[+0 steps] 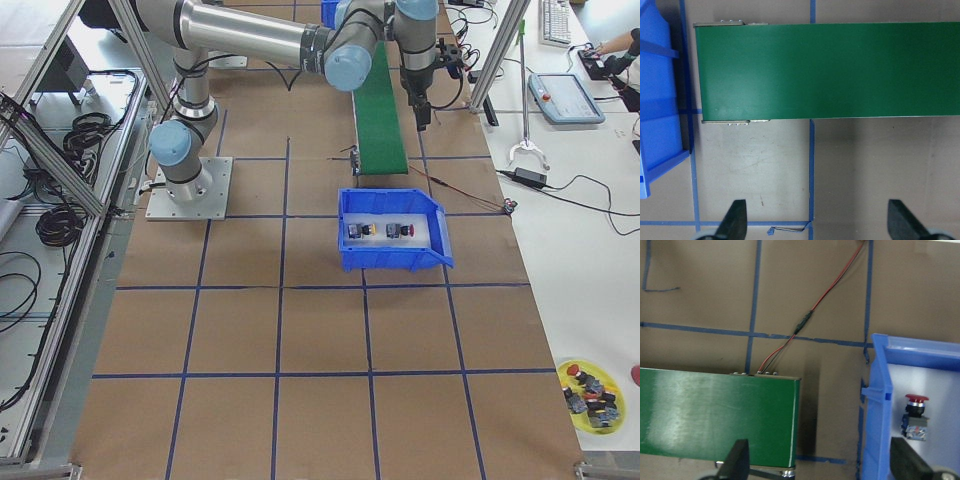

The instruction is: Transport two buttons from left to right

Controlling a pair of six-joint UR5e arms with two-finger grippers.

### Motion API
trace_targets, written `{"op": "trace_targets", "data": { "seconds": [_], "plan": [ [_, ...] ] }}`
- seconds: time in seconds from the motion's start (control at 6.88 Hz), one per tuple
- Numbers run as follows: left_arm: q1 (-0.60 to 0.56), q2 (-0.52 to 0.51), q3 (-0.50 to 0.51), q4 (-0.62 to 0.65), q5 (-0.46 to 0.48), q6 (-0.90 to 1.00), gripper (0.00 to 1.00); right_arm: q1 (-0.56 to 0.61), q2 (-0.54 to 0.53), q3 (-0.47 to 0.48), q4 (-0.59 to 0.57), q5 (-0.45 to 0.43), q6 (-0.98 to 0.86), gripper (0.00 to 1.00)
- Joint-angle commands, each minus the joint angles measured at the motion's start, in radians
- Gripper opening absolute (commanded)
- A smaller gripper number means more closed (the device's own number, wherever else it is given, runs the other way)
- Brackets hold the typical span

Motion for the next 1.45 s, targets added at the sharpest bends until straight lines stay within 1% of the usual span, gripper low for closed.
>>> {"op": "trace_targets", "data": {
  "seconds": [0.0, 0.29, 0.44, 0.87, 1.02, 1.16, 1.31],
  "plan": [
    [0.0, 0.0, 0.0, 0.0, 0.0, -0.001, 1.0, 0.137, -0.014, 0.01, 0.118, -0.007, 0.232, 1.0],
    [0.0, 0.003, -0.005, 0.0, 0.0, -0.001, 1.0, 0.244, -0.049, 0.013, 0.142, -0.014, 0.24, 1.0],
    [-0.002, 0.002, -0.005, 0.0, 0.0, -0.001, 1.0, 0.28, -0.075, 0.055, 0.142, -0.032, 0.24, 1.0],
    [0.0, 0.003, -0.006, 0.0, 0.002, 0.001, 1.0, 0.279, -0.293, 0.291, 0.105, -0.061, 0.283, 1.0],
    [0.0, 0.005, -0.009, 0.0, 0.003, 0.001, 1.0, 0.277, -0.353, 0.366, 0.023, -0.064, 0.279, 1.0],
    [0.0, 0.005, -0.009, 0.0, 0.003, 0.001, 1.0, 0.277, -0.384, 0.397, 0.001, -0.064, 0.276, 1.0],
    [-0.002, 0.006, -0.009, 0.0, 0.005, 0.001, 1.0, 0.277, -0.381, 0.393, -0.001, -0.058, 0.276, 1.0]
  ]
}}
